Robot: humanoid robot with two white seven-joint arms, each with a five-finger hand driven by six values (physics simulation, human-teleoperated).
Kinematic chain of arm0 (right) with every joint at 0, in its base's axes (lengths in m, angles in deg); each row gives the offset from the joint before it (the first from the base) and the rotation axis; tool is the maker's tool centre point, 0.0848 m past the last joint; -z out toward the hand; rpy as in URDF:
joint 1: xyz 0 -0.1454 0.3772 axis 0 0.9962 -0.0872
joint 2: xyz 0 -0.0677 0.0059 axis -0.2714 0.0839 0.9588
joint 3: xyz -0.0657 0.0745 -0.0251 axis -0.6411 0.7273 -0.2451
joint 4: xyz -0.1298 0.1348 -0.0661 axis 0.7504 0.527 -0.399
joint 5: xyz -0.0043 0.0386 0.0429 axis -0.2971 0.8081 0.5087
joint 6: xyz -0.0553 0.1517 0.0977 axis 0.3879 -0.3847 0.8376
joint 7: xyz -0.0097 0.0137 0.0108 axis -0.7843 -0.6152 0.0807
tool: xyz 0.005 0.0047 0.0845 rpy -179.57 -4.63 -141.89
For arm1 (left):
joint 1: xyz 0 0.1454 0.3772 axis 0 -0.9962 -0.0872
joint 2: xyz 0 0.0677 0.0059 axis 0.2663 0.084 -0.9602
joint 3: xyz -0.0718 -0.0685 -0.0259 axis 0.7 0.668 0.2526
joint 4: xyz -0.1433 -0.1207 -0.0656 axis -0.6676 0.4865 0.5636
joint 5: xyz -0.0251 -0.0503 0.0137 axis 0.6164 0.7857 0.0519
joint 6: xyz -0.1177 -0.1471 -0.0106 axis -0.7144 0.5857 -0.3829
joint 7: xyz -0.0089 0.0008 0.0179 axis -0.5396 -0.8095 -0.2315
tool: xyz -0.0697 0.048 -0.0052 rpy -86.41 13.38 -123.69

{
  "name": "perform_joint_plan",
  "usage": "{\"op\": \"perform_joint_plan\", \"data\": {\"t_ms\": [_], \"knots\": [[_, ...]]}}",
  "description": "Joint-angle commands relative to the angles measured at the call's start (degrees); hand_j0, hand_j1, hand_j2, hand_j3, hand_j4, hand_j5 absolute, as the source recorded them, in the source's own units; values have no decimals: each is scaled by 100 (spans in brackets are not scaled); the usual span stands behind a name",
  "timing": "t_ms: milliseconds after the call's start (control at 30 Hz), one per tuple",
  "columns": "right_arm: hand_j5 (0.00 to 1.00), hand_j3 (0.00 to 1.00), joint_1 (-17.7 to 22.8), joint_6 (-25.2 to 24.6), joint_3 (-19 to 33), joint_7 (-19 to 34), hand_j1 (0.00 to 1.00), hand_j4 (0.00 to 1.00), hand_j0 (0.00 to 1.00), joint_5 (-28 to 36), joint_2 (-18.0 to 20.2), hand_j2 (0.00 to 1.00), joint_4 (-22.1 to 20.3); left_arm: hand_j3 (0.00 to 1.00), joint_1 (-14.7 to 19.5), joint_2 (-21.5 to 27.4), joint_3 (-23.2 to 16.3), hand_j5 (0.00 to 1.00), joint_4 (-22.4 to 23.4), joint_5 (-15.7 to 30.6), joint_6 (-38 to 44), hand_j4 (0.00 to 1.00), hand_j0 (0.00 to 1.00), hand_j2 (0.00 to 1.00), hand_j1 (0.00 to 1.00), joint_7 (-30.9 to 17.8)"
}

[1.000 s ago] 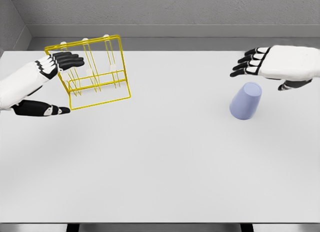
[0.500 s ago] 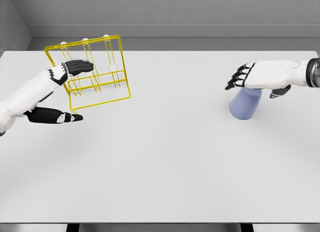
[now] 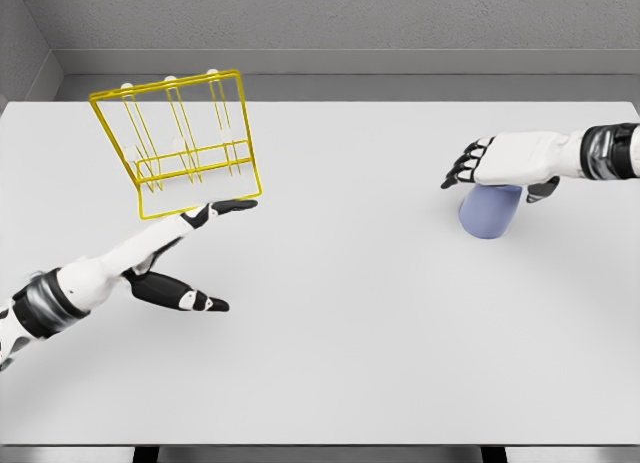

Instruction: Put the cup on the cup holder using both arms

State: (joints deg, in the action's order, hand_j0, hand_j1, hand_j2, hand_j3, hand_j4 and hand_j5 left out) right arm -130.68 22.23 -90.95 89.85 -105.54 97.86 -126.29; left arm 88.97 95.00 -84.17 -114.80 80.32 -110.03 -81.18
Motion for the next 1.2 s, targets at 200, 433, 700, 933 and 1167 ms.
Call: {"op": "perform_joint_plan", "data": {"t_ms": [200, 433, 700, 933, 1167], "knots": [[91, 91, 9, -12, -75, 190, 91, 91, 91, -47, -23, 91, -8, 100, 70, -481, -177, 100, 66, 1657, 1708, 100, 100, 100, 100, -620], [79, 79, 0, -12, -75, 190, 79, 79, 79, -134, -15, 79, -25, 100, 211, -666, -185, 100, 444, 2396, 1876, 100, 100, 100, 100, -620], [69, 69, 0, -12, -75, 190, 69, 69, 69, -249, -15, 69, -34, 100, 413, -982, -185, 100, 1296, 2492, 1867, 100, 100, 100, 100, -620], [66, 66, -44, -12, -40, 190, 66, 66, 66, -249, 20, 66, -131, 100, 475, -1035, -300, 100, 1472, 2431, 1876, 100, 100, 100, 100, -620], [60, 60, -114, -12, 13, 190, 60, 60, 60, -240, 91, 60, -377, 100, 685, -1281, -519, 100, 1744, 2413, 1990, 100, 100, 100, 100, -620]]}}
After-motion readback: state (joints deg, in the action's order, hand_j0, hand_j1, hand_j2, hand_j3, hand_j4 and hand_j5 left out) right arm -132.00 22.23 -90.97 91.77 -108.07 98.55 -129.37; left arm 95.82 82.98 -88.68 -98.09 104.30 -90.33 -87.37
